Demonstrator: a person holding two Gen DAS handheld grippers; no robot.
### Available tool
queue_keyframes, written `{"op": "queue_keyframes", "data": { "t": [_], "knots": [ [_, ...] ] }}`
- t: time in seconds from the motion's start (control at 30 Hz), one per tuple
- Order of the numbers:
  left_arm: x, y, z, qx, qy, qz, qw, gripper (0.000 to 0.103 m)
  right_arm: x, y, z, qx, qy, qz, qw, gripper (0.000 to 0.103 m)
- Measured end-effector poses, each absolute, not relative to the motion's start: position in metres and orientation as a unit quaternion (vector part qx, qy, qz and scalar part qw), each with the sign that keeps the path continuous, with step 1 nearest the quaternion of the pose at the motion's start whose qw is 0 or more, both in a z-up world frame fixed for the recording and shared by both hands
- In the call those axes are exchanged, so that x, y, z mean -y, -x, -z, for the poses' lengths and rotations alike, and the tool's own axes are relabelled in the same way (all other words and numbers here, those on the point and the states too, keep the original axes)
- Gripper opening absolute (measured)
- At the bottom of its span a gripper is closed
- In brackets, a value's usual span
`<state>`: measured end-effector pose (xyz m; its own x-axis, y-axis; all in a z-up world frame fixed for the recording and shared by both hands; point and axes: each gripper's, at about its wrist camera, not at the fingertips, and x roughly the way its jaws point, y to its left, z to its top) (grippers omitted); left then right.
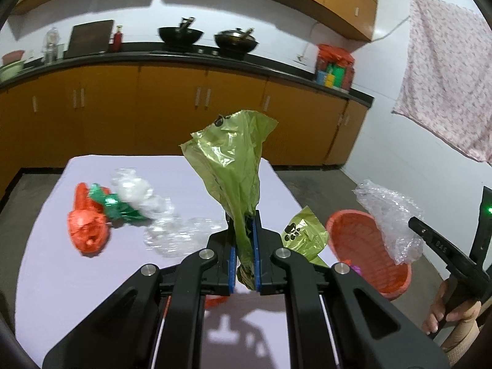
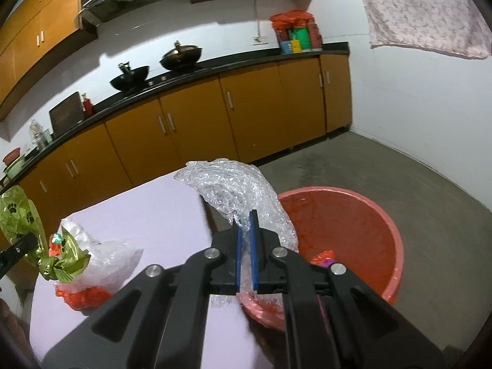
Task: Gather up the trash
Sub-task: 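Carry the bubble wrap to the basket with the right gripper and release it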
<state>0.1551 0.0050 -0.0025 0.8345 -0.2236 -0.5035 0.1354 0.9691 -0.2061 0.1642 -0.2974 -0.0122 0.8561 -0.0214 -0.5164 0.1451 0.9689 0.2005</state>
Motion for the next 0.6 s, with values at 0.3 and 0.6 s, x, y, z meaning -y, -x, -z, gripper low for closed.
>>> {"op": "queue_keyframes", "data": {
  "t": [0.3, 0.6],
  "knots": [
    [0.046, -0.170, 0.007, -0.277, 0.052, 0.143, 0.949, 0.008, 0.331, -0.164, 0.022, -0.267, -0.130, 0.081, 0.951, 0.007],
    [0.099, -0.191, 0.017, -0.293, 0.028, 0.192, 0.936, 0.008, 0.359, -0.162, 0.030, -0.266, -0.137, 0.106, 0.948, 0.007]
  ]
}}
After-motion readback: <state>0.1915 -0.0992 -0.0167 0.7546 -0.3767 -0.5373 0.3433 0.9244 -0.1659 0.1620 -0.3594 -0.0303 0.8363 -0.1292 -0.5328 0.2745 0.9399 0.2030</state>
